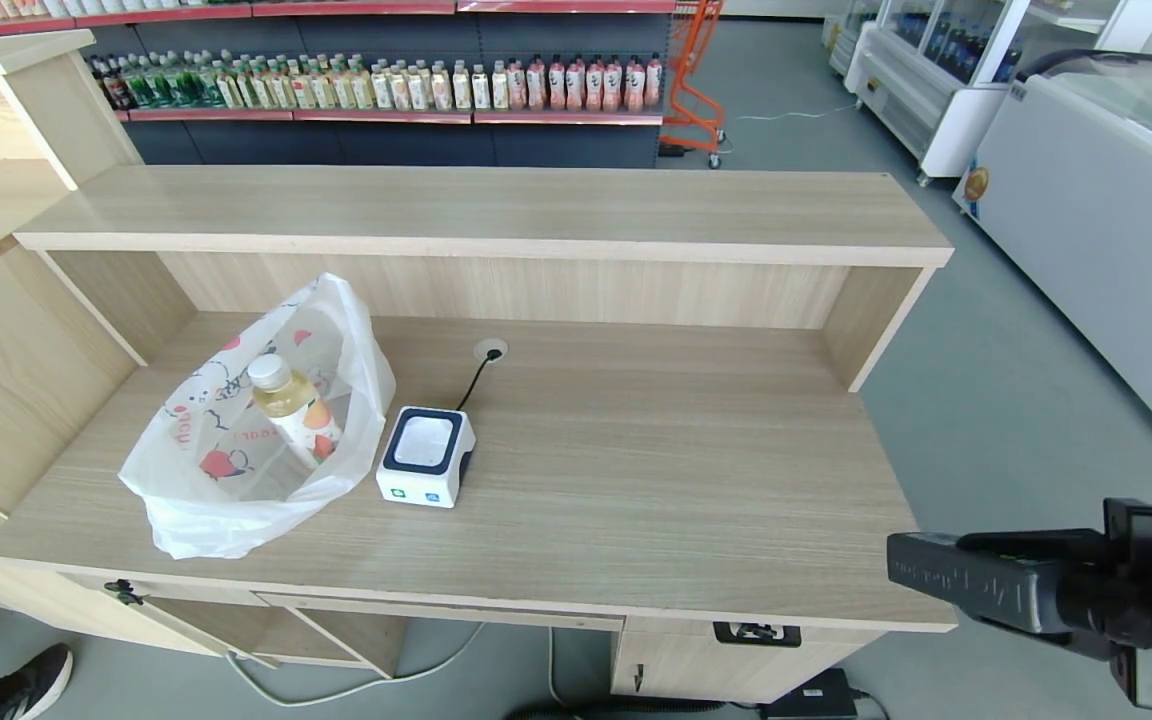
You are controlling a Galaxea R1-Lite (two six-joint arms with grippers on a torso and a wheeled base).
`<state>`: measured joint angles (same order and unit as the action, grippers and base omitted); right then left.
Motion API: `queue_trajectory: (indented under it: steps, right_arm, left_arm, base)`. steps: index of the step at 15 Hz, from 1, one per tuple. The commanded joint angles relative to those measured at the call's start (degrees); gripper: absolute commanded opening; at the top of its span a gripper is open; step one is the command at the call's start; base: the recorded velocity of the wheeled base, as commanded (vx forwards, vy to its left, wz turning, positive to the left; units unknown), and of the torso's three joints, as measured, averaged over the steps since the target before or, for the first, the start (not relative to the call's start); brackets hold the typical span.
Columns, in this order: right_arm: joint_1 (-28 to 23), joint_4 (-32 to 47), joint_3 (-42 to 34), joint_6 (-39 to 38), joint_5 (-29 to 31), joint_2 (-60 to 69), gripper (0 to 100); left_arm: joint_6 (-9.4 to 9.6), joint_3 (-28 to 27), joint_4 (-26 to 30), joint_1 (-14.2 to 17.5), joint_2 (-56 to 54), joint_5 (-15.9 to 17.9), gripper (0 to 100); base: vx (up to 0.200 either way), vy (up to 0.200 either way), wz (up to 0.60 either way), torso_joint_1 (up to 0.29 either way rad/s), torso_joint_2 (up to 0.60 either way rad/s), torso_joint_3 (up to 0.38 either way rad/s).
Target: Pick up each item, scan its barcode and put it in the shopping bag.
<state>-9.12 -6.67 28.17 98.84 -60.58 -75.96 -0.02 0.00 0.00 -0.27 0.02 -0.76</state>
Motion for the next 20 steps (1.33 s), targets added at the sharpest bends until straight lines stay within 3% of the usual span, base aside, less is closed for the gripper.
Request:
queue_trajectory:
  steps: [1, 4, 7, 8, 9, 20]
  right_arm:
    - [1.47, 3.68, 3.82, -15.35, 1.78, 2.75, 0]
    - [1.47, 1.22, 9.97, -57.44, 7.23, 1.78, 0]
    - [1.3, -6.87, 10.41, -105.43, 13.11, -0.68, 0]
    - [1.3, -9.94, 11.47, -119.14, 13.2, -2.35, 0]
    - [1.3, -11.7, 11.82, -125.47, 13.47, -3.76, 0]
    - [6.04, -6.43, 11.03, -126.18, 13.47, -0.42, 0]
  left_arm:
    - [-0.06, 0.0, 0.0, 0.0, -0.02, -0.04, 100]
    - [-0.06, 0.0, 0.0, 0.0, -0.02, -0.04, 100]
    - [-0.06, 0.0, 0.0, 0.0, -0.02, -0.04, 100]
    - [-0.06, 0.0, 0.0, -0.08, -0.02, -0.04, 100]
    - [-0.06, 0.0, 0.0, 0.0, -0.02, -0.04, 100]
    - [0.02, 0.0, 0.0, 0.0, -0.02, -0.04, 100]
  base:
    - [0.0, 0.0, 0.0, 0.0, 0.0, 0.0]
    - [0.0, 0.0, 0.0, 0.0, 0.0, 0.0]
    - [0.0, 0.0, 0.0, 0.0, 0.0, 0.0]
    - [0.0, 0.0, 0.0, 0.0, 0.0, 0.0]
    - [0.0, 0.0, 0.0, 0.0, 0.0, 0.0]
    - [0.0, 0.0, 0.0, 0.0, 0.0, 0.0]
